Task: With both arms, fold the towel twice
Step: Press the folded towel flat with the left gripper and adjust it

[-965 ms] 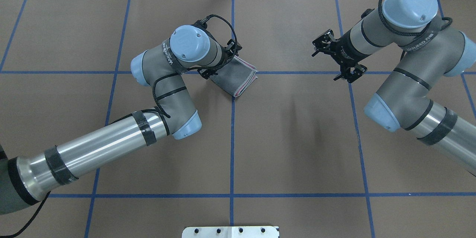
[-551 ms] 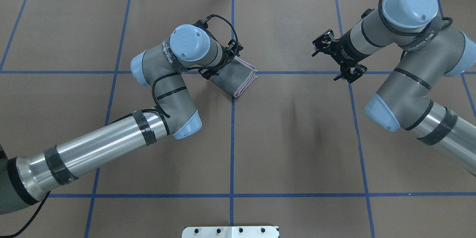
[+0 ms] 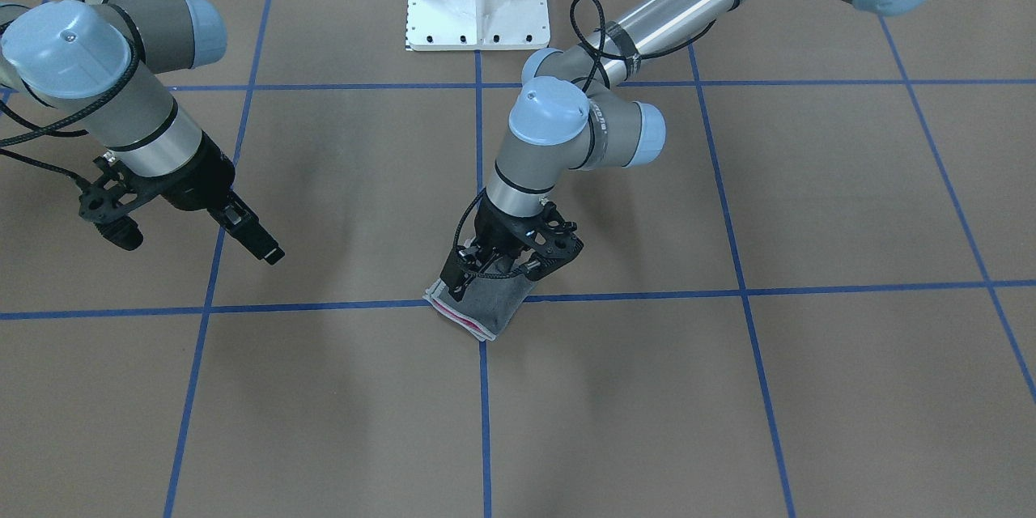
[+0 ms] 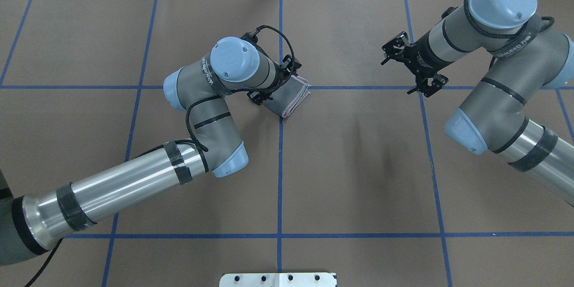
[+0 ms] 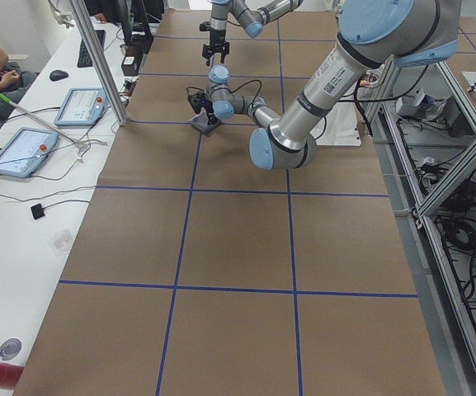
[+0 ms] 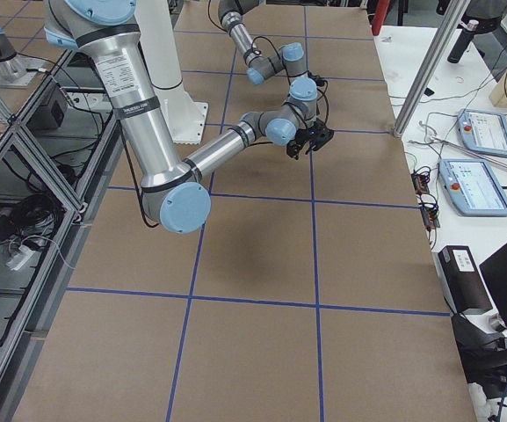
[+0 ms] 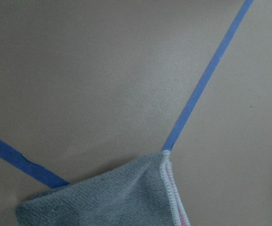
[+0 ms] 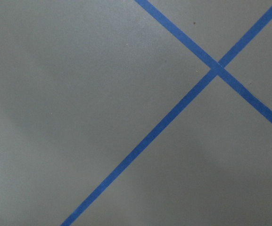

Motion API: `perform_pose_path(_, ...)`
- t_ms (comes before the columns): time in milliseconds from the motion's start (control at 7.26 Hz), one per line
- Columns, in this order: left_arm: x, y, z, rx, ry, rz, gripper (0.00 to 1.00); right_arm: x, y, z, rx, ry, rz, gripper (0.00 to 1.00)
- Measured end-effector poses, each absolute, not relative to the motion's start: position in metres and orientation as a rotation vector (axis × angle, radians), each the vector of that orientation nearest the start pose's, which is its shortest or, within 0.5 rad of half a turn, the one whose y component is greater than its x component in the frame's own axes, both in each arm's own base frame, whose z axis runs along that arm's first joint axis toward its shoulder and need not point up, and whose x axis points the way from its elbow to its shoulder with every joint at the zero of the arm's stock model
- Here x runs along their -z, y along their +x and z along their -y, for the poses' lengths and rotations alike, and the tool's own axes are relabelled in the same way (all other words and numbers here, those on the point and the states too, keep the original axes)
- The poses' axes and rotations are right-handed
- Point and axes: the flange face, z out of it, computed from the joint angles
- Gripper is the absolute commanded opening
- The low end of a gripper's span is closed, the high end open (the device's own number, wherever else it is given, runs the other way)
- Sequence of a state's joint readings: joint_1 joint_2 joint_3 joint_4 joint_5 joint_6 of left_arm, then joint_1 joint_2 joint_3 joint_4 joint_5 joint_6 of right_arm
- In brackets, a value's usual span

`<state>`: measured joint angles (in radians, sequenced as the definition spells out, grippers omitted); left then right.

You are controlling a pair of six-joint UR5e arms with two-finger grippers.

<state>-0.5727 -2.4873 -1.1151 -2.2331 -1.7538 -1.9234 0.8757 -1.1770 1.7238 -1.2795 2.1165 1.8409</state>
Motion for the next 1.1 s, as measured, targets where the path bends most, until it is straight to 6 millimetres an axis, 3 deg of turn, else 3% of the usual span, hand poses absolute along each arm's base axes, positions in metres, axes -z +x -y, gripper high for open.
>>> perform_pose_path(276, -0.197, 0.635, 0.531, 0.716, -0.055, -1.162, 1.00, -0.335, -0.333, 0.538, -0.830, -0.263, 0.961, 1.00)
perform_pose_path(1103, -0.180, 0.632, 0.521, 0.706, -0.064, -1.193, 1.00, -0.338, -0.323, 0.542, -0.834, -0.281, 0.965, 1.00)
